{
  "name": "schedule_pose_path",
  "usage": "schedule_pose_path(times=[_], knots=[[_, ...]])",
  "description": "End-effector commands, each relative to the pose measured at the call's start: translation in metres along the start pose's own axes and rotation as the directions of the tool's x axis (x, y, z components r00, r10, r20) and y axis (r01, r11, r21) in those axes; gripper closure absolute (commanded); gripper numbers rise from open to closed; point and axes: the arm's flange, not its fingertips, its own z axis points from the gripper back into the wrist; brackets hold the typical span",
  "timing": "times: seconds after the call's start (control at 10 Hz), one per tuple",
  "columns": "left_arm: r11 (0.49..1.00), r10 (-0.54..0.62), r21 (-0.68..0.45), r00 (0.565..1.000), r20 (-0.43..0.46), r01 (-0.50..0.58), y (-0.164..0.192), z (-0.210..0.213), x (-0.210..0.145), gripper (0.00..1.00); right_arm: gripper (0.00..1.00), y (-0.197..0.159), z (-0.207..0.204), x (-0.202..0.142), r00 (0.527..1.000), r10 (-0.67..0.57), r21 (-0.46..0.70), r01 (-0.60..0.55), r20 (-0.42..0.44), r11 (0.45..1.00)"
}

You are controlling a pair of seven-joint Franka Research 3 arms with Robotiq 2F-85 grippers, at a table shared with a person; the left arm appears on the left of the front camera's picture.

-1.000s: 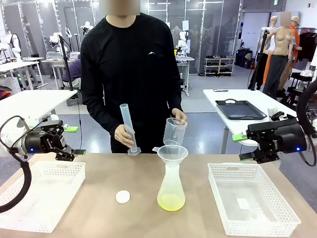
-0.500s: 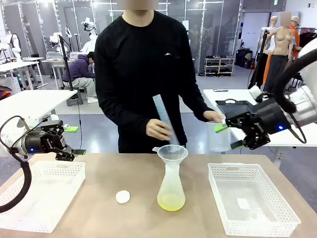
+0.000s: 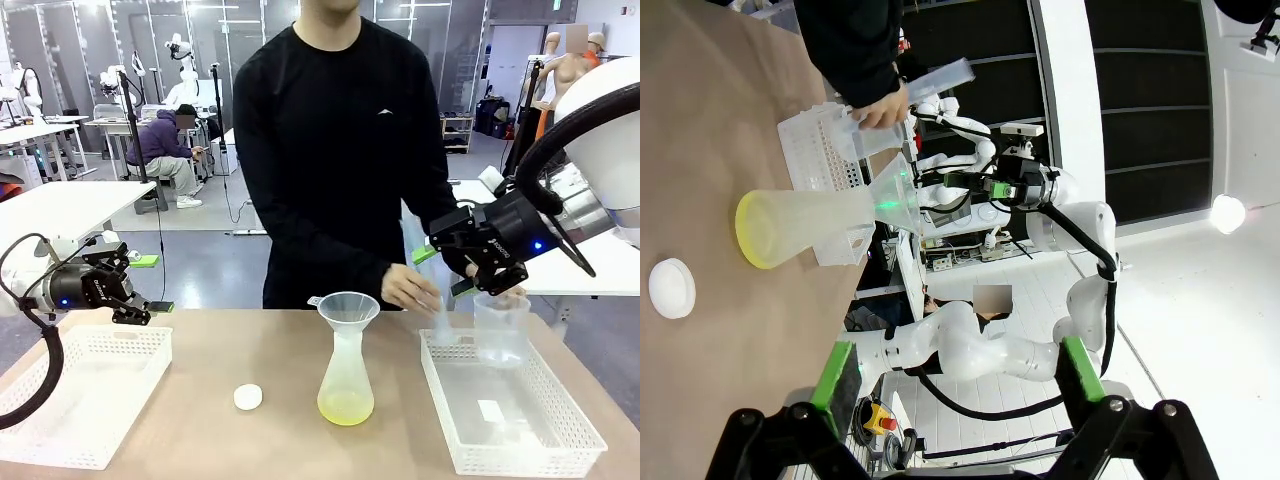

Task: Prepare the solutions needed for the experiment.
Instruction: Once the solution is in the Big flask , pick up the Plastic Funnel and place it back into the right Organizing basket.

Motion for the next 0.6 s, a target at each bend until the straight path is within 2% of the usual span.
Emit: schedule_pose_path(times=[0.0,0.3,0.5], knots=[[1.0,-0.004,-0.012,1.0,-0.004,0.004,-0.002,0.0,-0.001,0.0,0.0,-0.005,0.002,0.0,1.0,0.017,0.018,-0.016,-0.006,1.0],[1.0,-0.004,-0.012,1.0,-0.004,0.004,-0.002,0.0,-0.001,0.0,0.0,-0.003,0.003,0.001,1.0,-0.006,0.015,0.006,0.001,1.0],[1.0,-0.004,-0.012,1.0,-0.004,0.004,-0.002,0.0,-0.001,0.0,0.0,0.015,-0.017,0.003,0.999,-0.015,-0.025,0.014,-0.034,1.0]])
